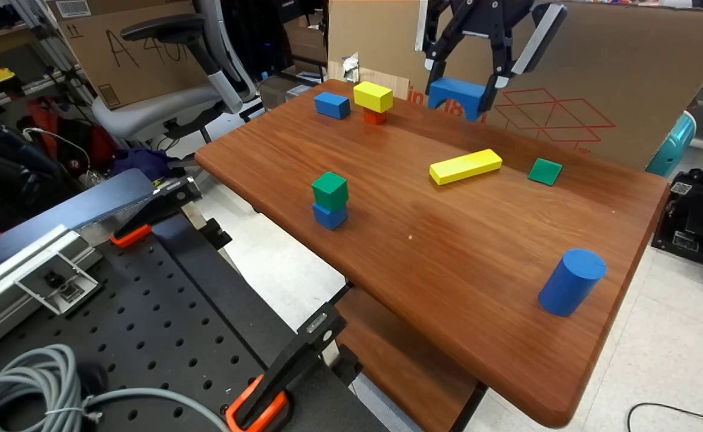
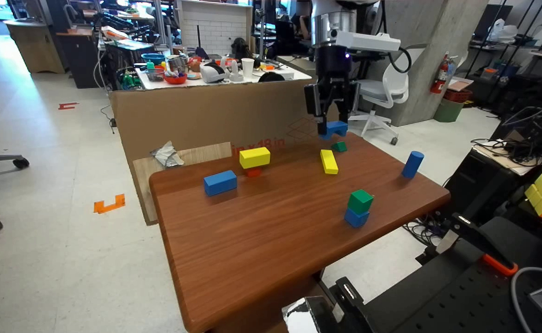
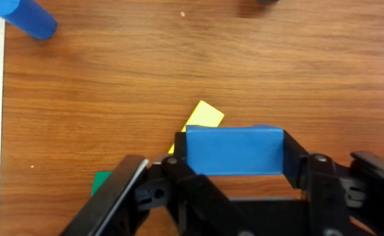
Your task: Put the blue block on top of the yellow block on the table
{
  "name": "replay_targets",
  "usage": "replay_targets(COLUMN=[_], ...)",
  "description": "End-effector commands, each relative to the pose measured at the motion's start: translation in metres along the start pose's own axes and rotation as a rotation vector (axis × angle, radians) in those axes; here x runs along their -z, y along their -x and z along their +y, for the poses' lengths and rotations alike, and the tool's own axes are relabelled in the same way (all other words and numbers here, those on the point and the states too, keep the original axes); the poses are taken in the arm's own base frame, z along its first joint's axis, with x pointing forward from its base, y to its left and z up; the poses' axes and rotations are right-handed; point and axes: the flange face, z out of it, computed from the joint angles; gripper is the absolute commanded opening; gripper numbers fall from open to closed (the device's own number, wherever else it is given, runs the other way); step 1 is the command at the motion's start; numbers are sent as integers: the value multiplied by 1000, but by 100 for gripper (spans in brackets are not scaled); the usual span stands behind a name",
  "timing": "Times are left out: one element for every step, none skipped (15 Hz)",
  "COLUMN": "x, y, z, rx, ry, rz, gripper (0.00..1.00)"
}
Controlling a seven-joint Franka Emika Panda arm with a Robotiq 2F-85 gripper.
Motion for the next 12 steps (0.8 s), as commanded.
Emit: replay_targets(x=[6,2,-2,-8,-14,-19,-24,-29,-34,-38,-42,-46], y=[0,-1,-3,-4,-6,-8,-11,-14,-19,-23,-26,-29], z=[-10,-12,-15,-18,-23,-26,-30,-33,-36,-39,-42,-45], rx=[-174,-199,-222,-241,-254,-257,-255,-235,-223,-206,-191,-167], ry=[-72,-77,-80,-79,-76,-69,-62,-54,-45,-39,-33,-21], rz=[19,18,11,5,4,4,8,19,30,38,45,50], gripper=[42,42,42,42,42,42,42,42,42,42,42,42])
